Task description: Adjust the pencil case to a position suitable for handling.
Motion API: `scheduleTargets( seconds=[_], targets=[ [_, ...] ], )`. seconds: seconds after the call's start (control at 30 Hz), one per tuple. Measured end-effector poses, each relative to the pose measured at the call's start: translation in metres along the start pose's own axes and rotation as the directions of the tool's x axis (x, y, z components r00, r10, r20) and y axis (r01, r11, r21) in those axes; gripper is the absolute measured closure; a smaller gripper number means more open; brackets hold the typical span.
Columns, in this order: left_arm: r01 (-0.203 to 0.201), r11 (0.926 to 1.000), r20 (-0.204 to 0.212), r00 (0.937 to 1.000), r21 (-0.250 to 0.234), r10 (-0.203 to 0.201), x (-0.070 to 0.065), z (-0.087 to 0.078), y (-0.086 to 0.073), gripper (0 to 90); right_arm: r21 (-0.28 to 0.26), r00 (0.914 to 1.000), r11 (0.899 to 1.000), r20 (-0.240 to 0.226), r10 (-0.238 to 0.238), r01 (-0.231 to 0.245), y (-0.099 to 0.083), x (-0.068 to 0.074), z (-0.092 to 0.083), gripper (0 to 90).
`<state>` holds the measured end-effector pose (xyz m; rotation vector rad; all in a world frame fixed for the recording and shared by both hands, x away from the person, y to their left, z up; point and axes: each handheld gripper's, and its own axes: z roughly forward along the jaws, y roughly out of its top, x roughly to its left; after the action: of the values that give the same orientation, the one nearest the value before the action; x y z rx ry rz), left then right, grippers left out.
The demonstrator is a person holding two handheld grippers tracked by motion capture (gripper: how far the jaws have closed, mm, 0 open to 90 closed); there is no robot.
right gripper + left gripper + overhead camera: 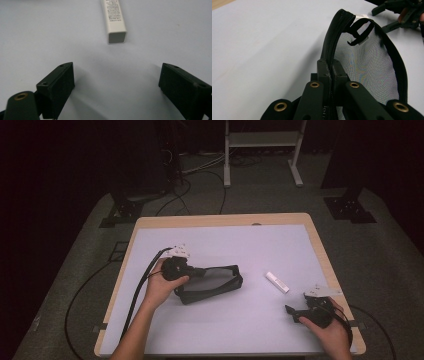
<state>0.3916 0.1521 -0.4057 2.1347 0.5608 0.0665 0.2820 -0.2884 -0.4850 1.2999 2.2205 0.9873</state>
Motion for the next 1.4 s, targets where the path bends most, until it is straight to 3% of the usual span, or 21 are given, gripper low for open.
scheduleTargets(
  seconds=[0.47,0.7,1.03,1.3,1.4],
  targets=[
    [-0.052,0.9973,0.082,0.9955,0.051,0.048,-0.011,0.011,0.004,87.9,0.000,1.0000,1.000,0.000,0.000,0.000,0.000,0.000,0.000,12.0],
    [-0.072,0.9950,0.135,0.9889,0.069,0.062,-0.016,0.017,0.005,87.9,0.000,1.0000,1.000,0.000,0.000,0.000,0.000,0.000,0.000,12.0],
    [-0.101,0.9902,0.210,0.9746,0.097,0.078,-0.024,0.025,0.006,87.9,0.000,1.0000,1.000,0.000,0.000,0.000,0.000,0.000,0.000,12.0],
    [-0.113,0.9860,0.243,0.9668,0.123,0.080,-0.025,0.032,0.005,87.9,0.000,1.0000,1.000,0.000,0.000,0.000,0.000,0.000,0.000,12.0],
    [-0.111,0.9852,0.242,0.9673,0.131,0.077,-0.025,0.034,0.003,87.9,0.000,1.0000,1.000,0.000,0.000,0.000,0.000,0.000,0.000,12.0]
  ],
)
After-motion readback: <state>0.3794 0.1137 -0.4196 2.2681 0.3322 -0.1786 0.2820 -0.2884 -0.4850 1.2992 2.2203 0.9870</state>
